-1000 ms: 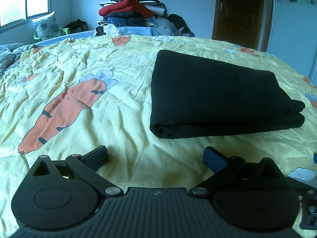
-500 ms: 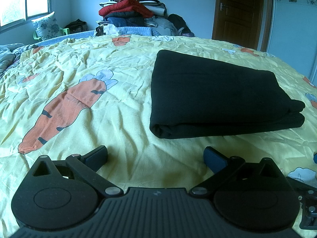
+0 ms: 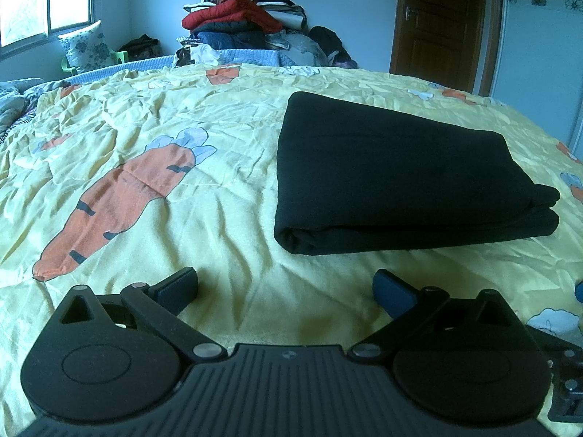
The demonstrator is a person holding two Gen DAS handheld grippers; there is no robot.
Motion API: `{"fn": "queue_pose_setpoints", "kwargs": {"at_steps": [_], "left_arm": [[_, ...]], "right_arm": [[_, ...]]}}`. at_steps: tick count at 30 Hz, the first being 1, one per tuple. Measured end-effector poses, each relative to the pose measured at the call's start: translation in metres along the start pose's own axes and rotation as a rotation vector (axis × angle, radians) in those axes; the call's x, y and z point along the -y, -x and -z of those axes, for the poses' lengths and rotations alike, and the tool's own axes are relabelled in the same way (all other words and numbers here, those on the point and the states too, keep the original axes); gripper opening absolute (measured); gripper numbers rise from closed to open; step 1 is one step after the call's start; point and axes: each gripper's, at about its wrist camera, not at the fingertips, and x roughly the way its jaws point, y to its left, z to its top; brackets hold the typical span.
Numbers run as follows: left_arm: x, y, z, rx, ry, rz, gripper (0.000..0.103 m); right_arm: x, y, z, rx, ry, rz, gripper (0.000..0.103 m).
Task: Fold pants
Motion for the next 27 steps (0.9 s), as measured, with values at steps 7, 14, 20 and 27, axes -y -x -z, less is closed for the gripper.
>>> {"fn": "queue_pose_setpoints", "kwargs": {"at_steps": [7,14,20,27], "left_arm": [[0.000,0.000,0.000,0.000,0.000,0.000,0.103],[0.006,0.014,-0.004,0.011,-0.036,-0.062,0.102],[0.019,0.056,-0.014,0.089,-0.124,-0.129,0.103],[0.006,0.041,-0.010,0.013,-0.032,0.025,0.103]], "right_arm": [[0.000,0.000,0.001,0.000,-0.002,0.003,0.103],[-0.002,0.001,0.000,-0.013,-0.015,0.009,0.103],[0.003,0.014,-0.009,-0.001,-0.107,0.000,0.103],[0.000,0.012,-0.020,0.059,-0.071,0.065,0.103]]}}
